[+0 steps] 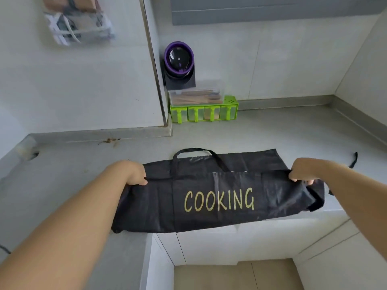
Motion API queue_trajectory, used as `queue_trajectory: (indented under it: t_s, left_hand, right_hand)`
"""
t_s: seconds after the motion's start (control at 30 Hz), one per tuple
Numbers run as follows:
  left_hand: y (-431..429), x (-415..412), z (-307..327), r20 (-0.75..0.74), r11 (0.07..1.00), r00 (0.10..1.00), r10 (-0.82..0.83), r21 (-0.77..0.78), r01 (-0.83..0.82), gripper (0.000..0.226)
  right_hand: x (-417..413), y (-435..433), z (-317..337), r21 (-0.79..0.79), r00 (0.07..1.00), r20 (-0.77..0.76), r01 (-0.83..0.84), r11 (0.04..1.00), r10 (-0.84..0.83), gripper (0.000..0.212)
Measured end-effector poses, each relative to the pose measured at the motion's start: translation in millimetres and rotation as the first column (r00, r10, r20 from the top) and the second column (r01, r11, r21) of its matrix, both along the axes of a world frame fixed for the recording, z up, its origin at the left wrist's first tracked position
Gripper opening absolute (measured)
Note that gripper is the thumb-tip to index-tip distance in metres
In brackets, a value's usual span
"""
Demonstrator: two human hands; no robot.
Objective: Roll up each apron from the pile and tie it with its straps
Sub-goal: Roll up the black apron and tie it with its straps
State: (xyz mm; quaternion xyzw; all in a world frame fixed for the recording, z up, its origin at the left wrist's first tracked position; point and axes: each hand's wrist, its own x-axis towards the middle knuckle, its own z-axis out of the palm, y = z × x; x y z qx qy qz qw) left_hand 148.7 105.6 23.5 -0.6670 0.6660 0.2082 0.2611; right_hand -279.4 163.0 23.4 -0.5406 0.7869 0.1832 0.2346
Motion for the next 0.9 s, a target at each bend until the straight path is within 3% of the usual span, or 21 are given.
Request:
queue_trajectory:
  t_s: [0.07, 0.13, 0.23, 0.33, 0.43, 0.57, 0.77, 0.9]
  left_hand:
    - [-8, -3, -14, 0.057, 0.994, 0.997, -0.059, -0.085, 0.064, 0.035]
    - [-17, 0, -33, 0.042, 0.99, 0.998, -0.048, -0.129, 0.053, 0.032]
    - [-34, 6, -56, -0.106, 0.976, 0.994, -0.031, -0.218, 0.007, 0.029]
    - [-61, 10, -75, -0.264, 0.965, 0.963, 0.061, -0.232, -0.125, 0.036]
    - [-85, 11, -89, -0.313, 0.96, 0.94, 0.133, -0.196, -0.201, 0.036]
    - [-116, 13, -97, -0.292, 0.951, 0.939, 0.183, -0.19, -0.245, 0.036]
    - [-139, 14, -109, -0.224, 0.956, 0.95, 0.217, -0.147, -0.253, 0.035]
    - [-144, 19, -115, -0.189, 0.956, 0.966, 0.176, -0.2, -0.214, 0.033]
  right_hand:
    - [-3, -19, -14, -0.017, 0.991, -0.117, -0.062, 0.998, 0.06, 0.026]
    - [-1, -33, -24, -0.03, 0.967, -0.228, -0.126, 0.992, 0.116, 0.017]
    - [2, -62, -37, -0.027, 0.928, -0.299, -0.243, 0.97, 0.225, 0.02]
    - [-1, -105, -58, -0.048, 0.949, -0.172, -0.274, 0.961, 0.262, 0.024]
    - [0, -140, -79, -0.078, 0.965, -0.014, -0.261, 0.962, 0.261, 0.028]
    - [0, -174, -91, -0.091, 0.978, 0.023, -0.202, 0.975, 0.205, 0.021]
    - [-12, -210, -105, -0.016, 0.969, 0.062, -0.239, 0.971, 0.239, 0.033]
    - [-16, -224, -111, 0.004, 0.971, 0.088, -0.223, 0.975, 0.221, 0.033]
